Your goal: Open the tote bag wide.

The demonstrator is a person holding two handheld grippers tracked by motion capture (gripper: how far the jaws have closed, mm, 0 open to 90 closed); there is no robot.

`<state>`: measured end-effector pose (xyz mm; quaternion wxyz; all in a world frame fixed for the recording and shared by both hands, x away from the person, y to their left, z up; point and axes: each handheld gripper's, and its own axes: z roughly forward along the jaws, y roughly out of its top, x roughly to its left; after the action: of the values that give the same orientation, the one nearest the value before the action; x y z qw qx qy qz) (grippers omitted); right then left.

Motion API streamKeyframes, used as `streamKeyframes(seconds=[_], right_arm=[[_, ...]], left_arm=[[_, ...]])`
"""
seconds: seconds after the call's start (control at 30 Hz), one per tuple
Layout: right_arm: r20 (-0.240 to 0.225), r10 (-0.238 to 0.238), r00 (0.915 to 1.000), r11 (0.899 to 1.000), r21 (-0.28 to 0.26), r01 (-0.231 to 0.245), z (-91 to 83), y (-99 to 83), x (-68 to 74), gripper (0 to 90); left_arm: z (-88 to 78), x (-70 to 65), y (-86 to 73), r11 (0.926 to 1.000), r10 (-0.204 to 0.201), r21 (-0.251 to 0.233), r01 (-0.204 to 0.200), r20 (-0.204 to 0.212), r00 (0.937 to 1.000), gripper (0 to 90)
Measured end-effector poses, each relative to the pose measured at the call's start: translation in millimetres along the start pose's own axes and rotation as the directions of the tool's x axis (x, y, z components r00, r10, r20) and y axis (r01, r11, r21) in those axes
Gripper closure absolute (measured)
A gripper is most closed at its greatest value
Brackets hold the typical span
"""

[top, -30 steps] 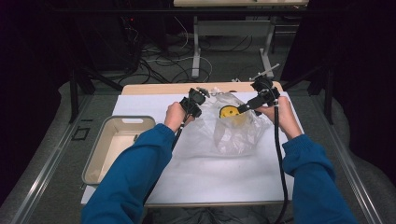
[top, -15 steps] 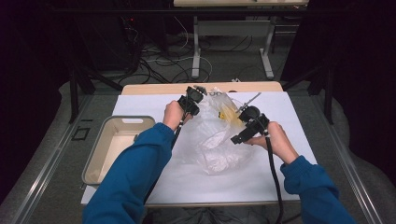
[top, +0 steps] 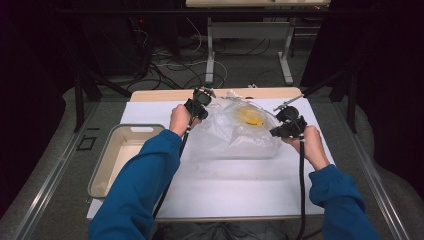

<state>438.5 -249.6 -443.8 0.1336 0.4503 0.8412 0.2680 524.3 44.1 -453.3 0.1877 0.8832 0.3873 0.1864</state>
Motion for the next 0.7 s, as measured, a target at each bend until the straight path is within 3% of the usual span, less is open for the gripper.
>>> streamKeyframes(seconds=[0.07, 0.2, 0.23, 0.33, 0.47, 0.5, 0.53, 0.6, 0.67, 0.7], right_arm=[[0.042, 0.028, 0.9987, 0.999, 0.019, -0.029, 11.8, -2.0, -11.7, 84.5], [0.078, 0.038, 0.9962, 0.995, 0.084, -0.045, 47.9, -8.1, -27.9, 82.5], [0.108, 0.034, 0.9936, 0.993, 0.111, -0.046, 58.5, -9.9, -31.4, 82.0], [0.121, 0.053, 0.9913, 0.987, 0.146, -0.070, 75.1, -13.4, -37.1, 80.6], [0.098, 0.069, 0.9927, 0.983, 0.162, -0.085, 81.7, -15.6, -40.8, 76.3], [0.086, 0.079, 0.9932, 0.987, 0.133, -0.090, 84.6, -16.9, -40.5, 75.0], [0.092, 0.065, 0.9936, 0.983, 0.167, -0.080, 82.3, -15.6, -40.4, 74.7], [0.082, 0.072, 0.9940, 0.985, 0.152, -0.084, 83.4, -16.4, -40.6, 73.6], [0.084, 0.094, 0.9920, 0.980, 0.168, -0.107, 83.4, -16.1, -40.2, 71.4], [0.065, 0.079, 0.9948, 0.982, 0.165, -0.088, 84.1, -16.6, -42.1, 70.3]], left_arm=[[3.8, 0.0, 0.0, 0.9999, 0.004, -0.014, -0.004, -0.009, 1.0000, 86.8], [13.6, -4.7, -0.5, 0.9987, 0.009, -0.050, -0.010, -0.024, 0.9997, 82.4], [14.5, -6.5, -0.6, 0.9988, 0.008, -0.048, -0.009, -0.021, 0.9997, 78.5], [13.1, -9.4, -0.7, 0.9990, 0.015, -0.041, -0.016, -0.021, 0.9997, 62.9], [-3.7, -5.1, -2.1, 0.9973, 0.018, -0.070, -0.019, -0.014, 0.9997, 41.8], [-6.9, -3.7, -3.6, 0.9976, 0.004, -0.069, -0.004, -0.003, 1.0000, 36.7], [-9.7, -2.3, -5.2, 0.9981, 0.003, -0.061, -0.003, 0.003, 1.0000, 33.3], [-11.6, -1.3, -9.4, 0.9995, 0.005, -0.031, -0.004, 0.018, 0.9998, 25.4], [-7.5, -0.6, -14.3, 0.9997, 0.016, 0.016, -0.016, 0.009, 0.9998, 18.6], [-2.6, -0.8, -16.4, 0.9987, 0.017, 0.047, -0.018, 0.010, 0.9998, 18.1]])
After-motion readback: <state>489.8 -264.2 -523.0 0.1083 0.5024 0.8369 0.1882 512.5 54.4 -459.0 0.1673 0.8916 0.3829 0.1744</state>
